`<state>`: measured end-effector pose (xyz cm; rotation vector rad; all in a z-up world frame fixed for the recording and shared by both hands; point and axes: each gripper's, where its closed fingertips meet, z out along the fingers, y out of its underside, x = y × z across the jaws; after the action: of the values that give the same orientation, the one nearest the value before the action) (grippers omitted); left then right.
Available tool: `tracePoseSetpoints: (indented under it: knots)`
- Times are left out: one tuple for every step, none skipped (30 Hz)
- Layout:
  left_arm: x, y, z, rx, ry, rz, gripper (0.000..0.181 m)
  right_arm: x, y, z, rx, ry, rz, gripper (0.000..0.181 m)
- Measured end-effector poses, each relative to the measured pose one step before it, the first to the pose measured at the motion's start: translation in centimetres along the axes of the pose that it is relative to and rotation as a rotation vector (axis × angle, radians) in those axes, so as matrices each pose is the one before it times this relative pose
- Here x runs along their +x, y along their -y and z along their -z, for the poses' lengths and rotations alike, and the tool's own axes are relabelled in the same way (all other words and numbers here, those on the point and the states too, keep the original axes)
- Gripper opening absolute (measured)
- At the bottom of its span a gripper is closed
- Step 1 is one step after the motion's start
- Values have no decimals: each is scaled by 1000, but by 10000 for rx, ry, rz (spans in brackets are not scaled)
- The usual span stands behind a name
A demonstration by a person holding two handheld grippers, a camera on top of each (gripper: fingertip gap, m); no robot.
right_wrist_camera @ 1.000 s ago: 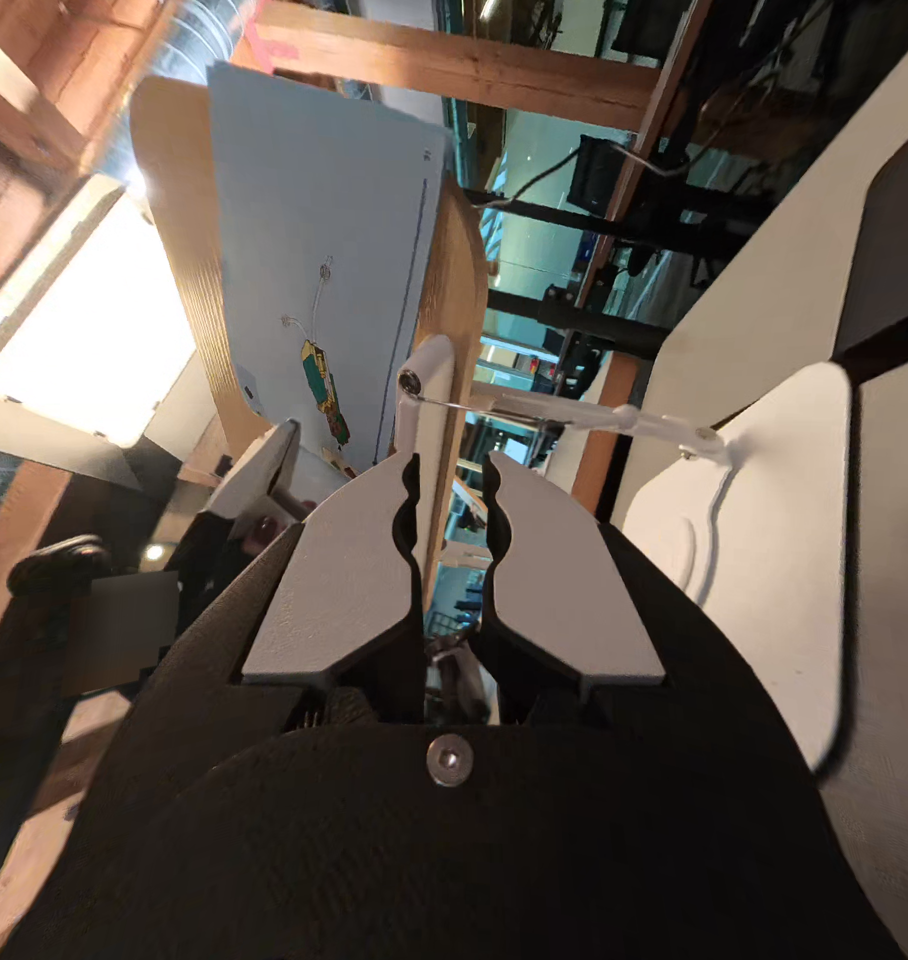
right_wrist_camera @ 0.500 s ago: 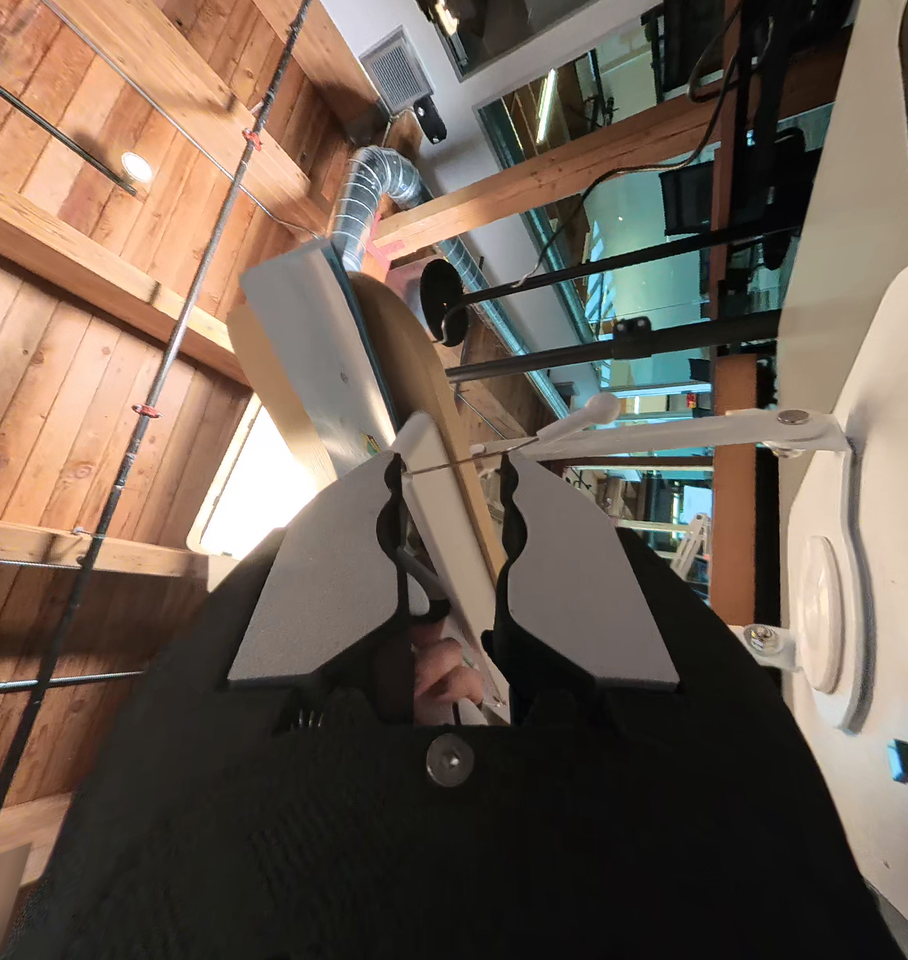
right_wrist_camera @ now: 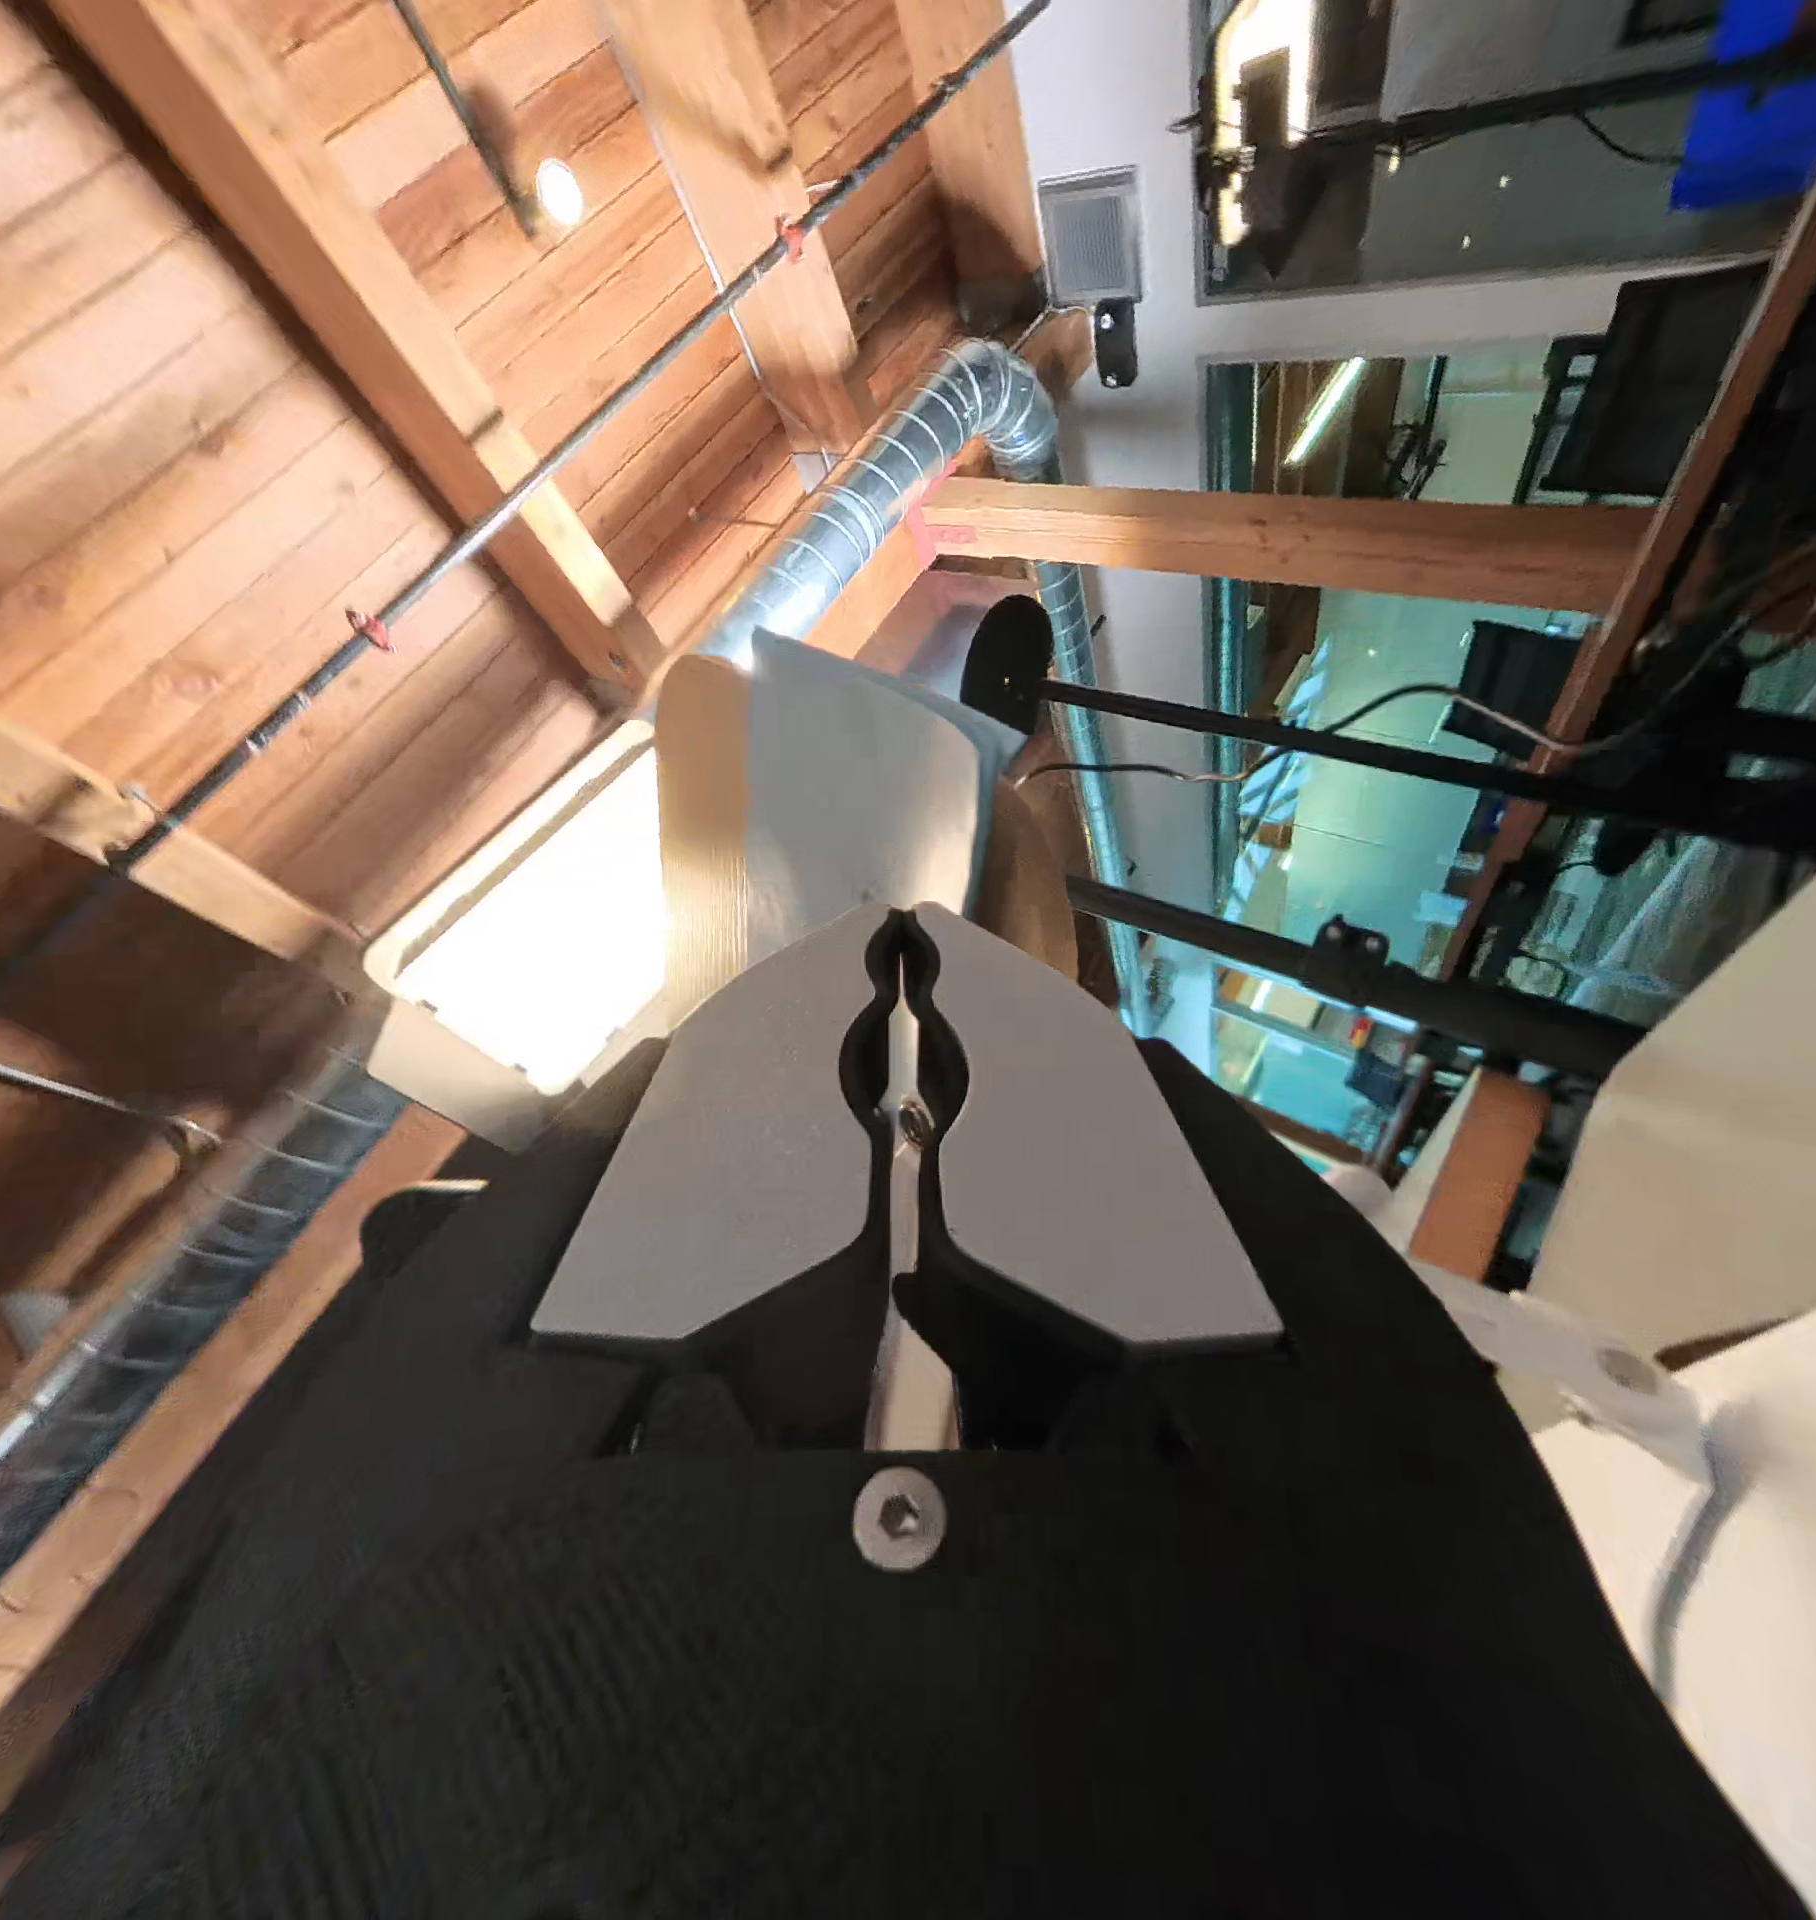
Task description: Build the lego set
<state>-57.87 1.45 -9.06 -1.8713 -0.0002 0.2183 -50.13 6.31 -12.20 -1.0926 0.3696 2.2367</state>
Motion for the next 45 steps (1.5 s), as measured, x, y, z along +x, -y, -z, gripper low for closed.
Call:
tracePoseSetpoints:
  knots:
    - [-11,1,-25,23,5,-14,0,-281,163,136,-94,-82,200,0]
    - [-17,0,-8,37,-18,40,0,-232,19,431,20,-85,-83,0]
    - [-3,10,-7,34,-34,103,0,-154,-206,642,48,-99,-154,0]
    - [-3,9,-11,29,-25,104,0,212,-500,672,-30,-287,-147,9]
    - [-8,10,-11,24,-13,64,0,443,-715,555,-95,-347,-297,23]
    - [-7,12,-10,11,2,22,0,505,-772,330,-71,-255,-616,34]
    - [17,5,-15,8,1,-5,0,389,-682,64,1,-96,-883,41]
    - [15,3,-6,8,4,-1,0,519,-651,-167,-5,-181,-926,47]
    - [2,-6,5,4,8,5,0,651,-686,-310,-51,-315,-756,53]
    - [19,-8,8,2,4,6,0,529,-674,-370,-68,-246,-508,57]
    - [17,-7,8,-17,1,-1,0,285,-399,-318,56,-107,-295,58]
    - [13,-11,10,-29,1,-8,0,325,-155,-244,139,-154,-185,59]
    - [1,-1,-3,-33,3,-21,0,365,49,-222,179,-156,-148,60]
    - [-11,-1,3,-30,8,-14,0,364,275,-238,210,-104,-151,61]
    - [-3,-2,-12,-26,11,-2,0,227,516,-266,232,9,-101,60]
    - [-23,5,-18,-20,17,-5,0,9,707,-236,247,130,94,58]
    - [-15,-2,-12,-7,21,-1,0,-282,716,-178,204,283,329,42]
    - [-13,0,-8,-2,32,38,0,-501,648,-175,140,411,390,20]
    - [-8,3,-15,-8,44,109,0,-499,514,-253,63,422,299,5]
    - [3,4,3,-22,32,92,0,-482,278,-344,-75,443,191,0]
    - [7,-7,5,-29,26,-1,0,-538,183,-371,-119,492,119,0]
    - [13,-11,-9,-22,24,-56,0,-598,139,-369,-116,488,104,0]
    - [0,-6,1,-22,25,-41,0,-540,60,-378,-148,370,250,0]
    - [0,7,-8,-22,32,-14,0,-541,3,-367,-156,290,467,0]
    - [2,-10,-3,-14,22,-2,0,-408,-23,-326,-147,186,492,0]
    - [-2,4,1,-7,21,21,0,-398,-42,-291,-149,191,487,0]
    - [4,-2,-14,-6,15,28,0,-351,-48,-257,-162,167,521,0]
    - [-7,5,-1,-16,21,28,0,-305,-43,-199,-170,134,558,0]
    - [8,-3,-1,-25,20,17,0,-272,-43,-159,-174,113,540,0]
    - [5,1,-1,-22,21,0,0,-277,-34,-131,-180,109,524,0]
    - [1,-10,2,-11,7,-17,0,-227,-52,-140,-228,75,527,0]
    - [10,-8,4,4,-14,-12,0,-205,-55,-163,-276,73,518,0]
    - [9,6,4,1,-39,2,0,-243,-62,-187,-312,83,515,0]
    - [11,-7,9,-8,-32,29,0,-253,-75,-202,-349,60,546,0]
    - [-3,9,-2,-8,-3,33,0,-177,-66,-179,-366,-6,596,0]
    - [2,-1,-14,-6,3,4,0,-49,-21,-144,-366,-96,612,0]
    - [1,9,-4,-3,7,13,0,-29,47,-44,-332,-109,657,0]
    - [-4,0,1,4,6,50,0,29,62,38,-247,-136,627,0]
    - [1,7,-1,12,-16,58,0,-104,169,96,-73,2,385,0]
    - [-56,6,-41,22,12,92,0,-587,725,163,336,398,6,0]
    - [-45,17,-58,19,-10,92,0,-838,1403,138,697,592,-367,0]
    - [-39,24,-51,-13,2,120,0,-236,1151,-140,392,193,-403,0]
    - [-41,15,-47,-24,-1,69,0,-10,597,-321,-64,74,-158,0]
    - [-36,1,-26,-14,10,44,0,137,265,-309,-335,-44,59,0]
    - [-13,7,-34,-22,8,55,0,341,211,-118,-340,-247,138,0]
